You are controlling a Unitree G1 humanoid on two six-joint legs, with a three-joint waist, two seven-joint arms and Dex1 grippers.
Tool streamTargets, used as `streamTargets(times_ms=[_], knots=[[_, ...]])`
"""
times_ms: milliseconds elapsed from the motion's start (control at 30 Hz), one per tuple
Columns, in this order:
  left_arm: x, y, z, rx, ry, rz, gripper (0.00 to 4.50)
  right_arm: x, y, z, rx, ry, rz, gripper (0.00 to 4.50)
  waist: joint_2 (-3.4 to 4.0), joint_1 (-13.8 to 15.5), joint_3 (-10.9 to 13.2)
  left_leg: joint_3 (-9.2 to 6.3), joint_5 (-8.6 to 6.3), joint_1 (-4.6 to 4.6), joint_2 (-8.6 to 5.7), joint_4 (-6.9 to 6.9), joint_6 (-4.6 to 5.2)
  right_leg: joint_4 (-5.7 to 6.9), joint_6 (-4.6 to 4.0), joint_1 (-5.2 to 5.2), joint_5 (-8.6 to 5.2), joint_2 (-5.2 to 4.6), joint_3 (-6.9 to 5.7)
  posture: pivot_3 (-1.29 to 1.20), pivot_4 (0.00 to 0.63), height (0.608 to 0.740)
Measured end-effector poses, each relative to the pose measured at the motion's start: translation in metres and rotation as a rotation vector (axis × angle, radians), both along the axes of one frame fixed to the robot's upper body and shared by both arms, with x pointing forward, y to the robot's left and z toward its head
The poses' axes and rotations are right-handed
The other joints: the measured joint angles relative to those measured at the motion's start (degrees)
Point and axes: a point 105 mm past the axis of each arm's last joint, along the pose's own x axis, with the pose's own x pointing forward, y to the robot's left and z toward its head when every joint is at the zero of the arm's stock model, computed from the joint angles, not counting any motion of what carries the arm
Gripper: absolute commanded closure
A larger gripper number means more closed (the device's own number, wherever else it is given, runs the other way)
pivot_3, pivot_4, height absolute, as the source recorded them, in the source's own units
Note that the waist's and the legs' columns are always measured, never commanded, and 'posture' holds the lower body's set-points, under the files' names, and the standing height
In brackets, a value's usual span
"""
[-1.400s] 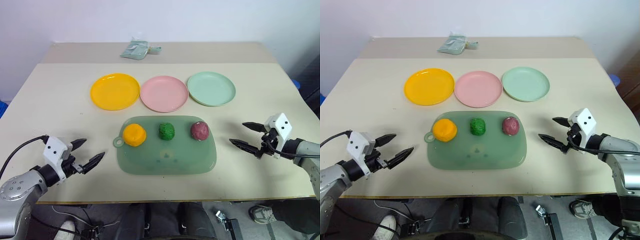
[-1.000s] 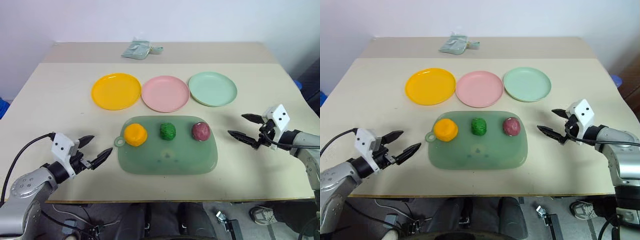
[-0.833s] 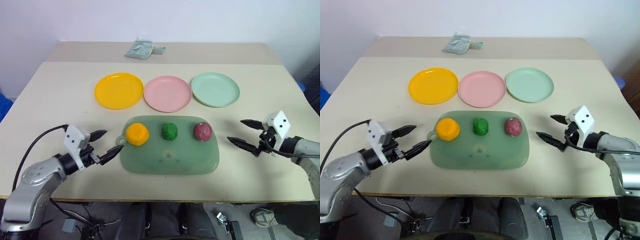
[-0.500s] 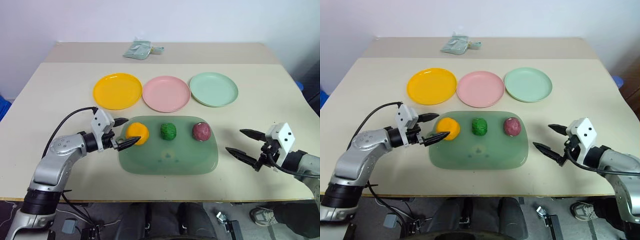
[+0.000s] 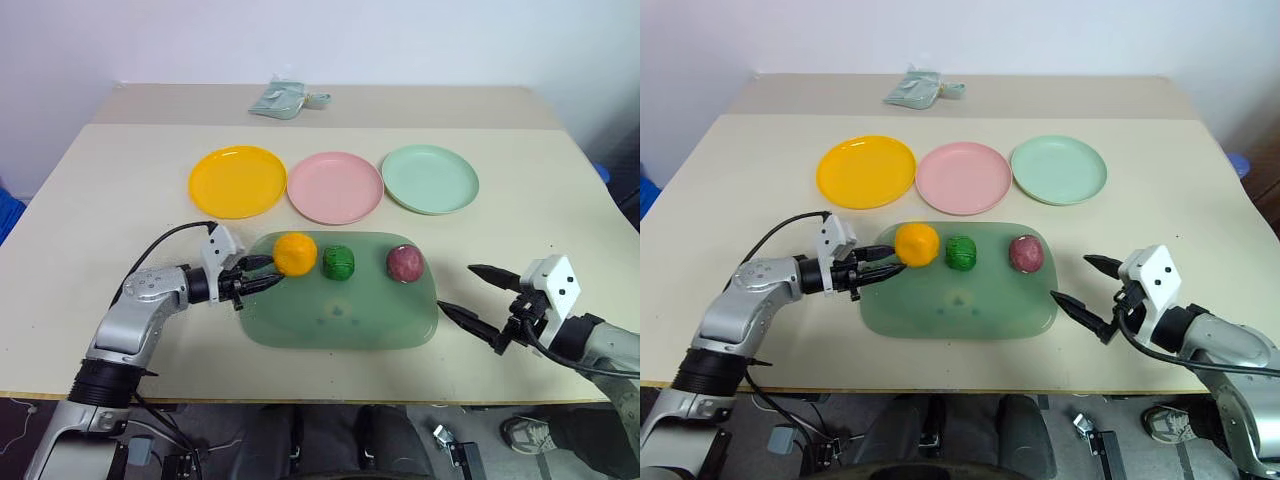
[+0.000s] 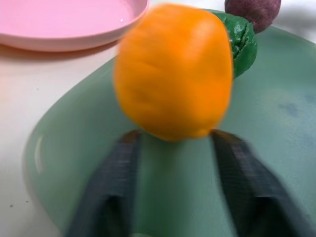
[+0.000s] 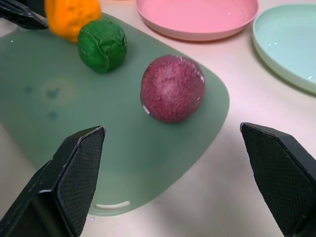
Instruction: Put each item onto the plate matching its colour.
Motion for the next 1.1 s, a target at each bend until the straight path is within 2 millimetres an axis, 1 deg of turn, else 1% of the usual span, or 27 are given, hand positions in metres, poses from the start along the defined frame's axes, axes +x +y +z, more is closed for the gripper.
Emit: streamTargets(times_ms=[133, 233, 300, 333, 400, 467, 600, 667, 733, 767, 867, 967, 1033, 1100], knots=[[0.003, 0.009, 0.008, -0.038, -0.018, 0.051, 2.24, 0.005, 0.001, 0.0, 0.008, -0.007, 0.013, 0.0, 0.0, 0.0, 0.0, -0.01, 0.0, 0.01, 0.0, 0.0, 0.0, 0.01, 0.0, -0.01, 0.0, 0.0, 0.0, 0.0, 0.15, 0.74], [0.0, 0.017, 0.007, -0.085, 0.019, 0.083, 1.45, 0.009, 0.002, 0.001, 0.013, -0.01, 0.016, 0.0, -0.01, 0.0, 0.0, -0.02, 0.01, 0.0, 0.0, 0.0, -0.01, 0.02, 0.0, 0.0, 0.0, 0.0, 0.0, 0.0, 0.15, 0.74], [0.002, 0.023, 0.011, -0.116, 0.028, 0.113, 0.47, 0.011, 0.003, 0.0, 0.015, -0.009, 0.024, 0.0, -0.01, 0.0, 0.0, -0.03, 0.0, 0.0, 0.0, 0.03, 0.0, 0.02, 0.0, 0.0, 0.0, 0.0, -0.01, 0.0, 0.15, 0.74], [0.003, 0.027, 0.014, -0.124, 0.024, 0.129, 0.06, 0.013, 0.004, 0.001, 0.014, -0.013, 0.026, 0.0, -0.01, 0.0, 0.0, -0.03, 0.0, 0.0, 0.0, 0.03, 0.0, 0.02, 0.0, 0.0, 0.0, 0.0, 0.0, 0.0, 0.15, 0.74], [0.007, 0.03, 0.02, -0.133, 0.005, 0.147, 0.06, 0.015, 0.003, 0.001, 0.012, -0.017, 0.024, 0.0, -0.01, 0.1, 0.0, -0.03, 0.0, -0.01, -0.01, 0.04, 0.0, 0.03, 0.0, 0.01, 0.0, 0.0, -0.01, 0.0, 0.15, 0.74], [0.012, 0.025, 0.028, -0.149, -0.019, 0.142, 0.06, 0.016, 0.004, 0.003, 0.009, -0.025, 0.026, 0.0, -0.02, 0.2, 0.0, -0.04, 0.0, -0.02, -0.02, 0.07, 0.0, 0.03, 0.0, 0.03, 0.0, 0.0, -0.02, 0.0, 0.15, 0.74], [0.024, 0.007, 0.039, -0.157, -0.062, 0.116, 0.06, 0.017, 0.005, 0.004, 0.008, -0.029, 0.027, 0.0, -0.02, 0.2, 0.0, -0.04, 0.01, -0.01, -0.03, 0.07, -0.01, 0.04, 0.0, 0.03, 0.0, 0.03, -0.02, 0.0, 0.15, 0.74], [0.036, -0.014, 0.04, -0.154, -0.067, 0.089, 0.06, 0.018, 0.006, 0.004, 0.009, -0.029, 0.027, 0.0, -0.03, 0.5, 0.0, -0.05, 0.01, -0.04, -0.04, 0.18, 0.01, 0.05, 0.02, 0.05, 0.01, 0.06, -0.04, 0.0, 0.15, 0.74], [0.044, -0.032, 0.04, -0.137, -0.084, 0.059, 0.06, 0.019, 0.008, 0.005, 0.009, -0.033, 0.029, 0.0, -0.03, 0.4, 0.0, -0.04, -0.01, -0.06, -0.03, 0.26, 0.04, 0.08, 0.02, 0.06, 0.0, 0.07, -0.04, 0.0, 0.15, 0.74], [0.047, -0.038, 0.039, -0.123, -0.091, 0.052, 0.06, 0.019, 0.008, 0.005, 0.009, -0.034, 0.027, 0.0, -0.04, 0.2, 0.0, -0.04, -0.02, -0.07, -0.03, 0.26, 0.05, 0.07, 0.02, 0.05, 0.0, 0.08, -0.04, 0.0, 0.15, 0.74], [0.059, -0.046, 0.033, -0.091, -0.087, 0.062, 0.06, 0.017, 0.008, 0.004, 0.012, -0.023, 0.019, 0.0, -0.04, 0.1, 0.0, -0.04, -0.02, -0.08, -0.02, 0.26, 0.05, 0.08, 0.03, 0.04, 0.0, 0.1, -0.05, 0.0, 0.15, 0.74], [0.064, -0.053, 0.026, -0.057, -0.075, 0.049, 0.06, 0.01, 0.012, 0.005, 0.024, -0.009, 0.033, 0.0, -0.04, 0.0, 0.0, -0.03, -0.03, -0.09, -0.01, 0.28, 0.07, 0.07, 0.04, 0.04, 0.0, 0.09, -0.04, 0.0, 0.15, 0.74], [0.065, -0.052, 0.02, -0.045, -0.059, 0.047, 0.58, 0.008, 0.012, 0.007, 0.022, -0.015, 0.033, 0.0, -0.05, 0.0, 0.0, -0.04, -0.03, -0.1, -0.01, 0.32, 0.08, 0.08, 0.04, 0.04, 0.0, 0.09, -0.04, 0.0, 0.15, 0.74], [0.066, -0.053, 0.021, -0.041, -0.064, 0.038, 1.22, 0.007, 0.011, 0.006, 0.02, -0.011, 0.023, 0.0, -0.05, 0.1, 0.0, -0.05, -0.04, -0.11, 0.0, 0.36, 0.09, 0.09, 0.04, 0.05, 0.0, 0.09, -0.04, 0.0, 0.15, 0.74]])
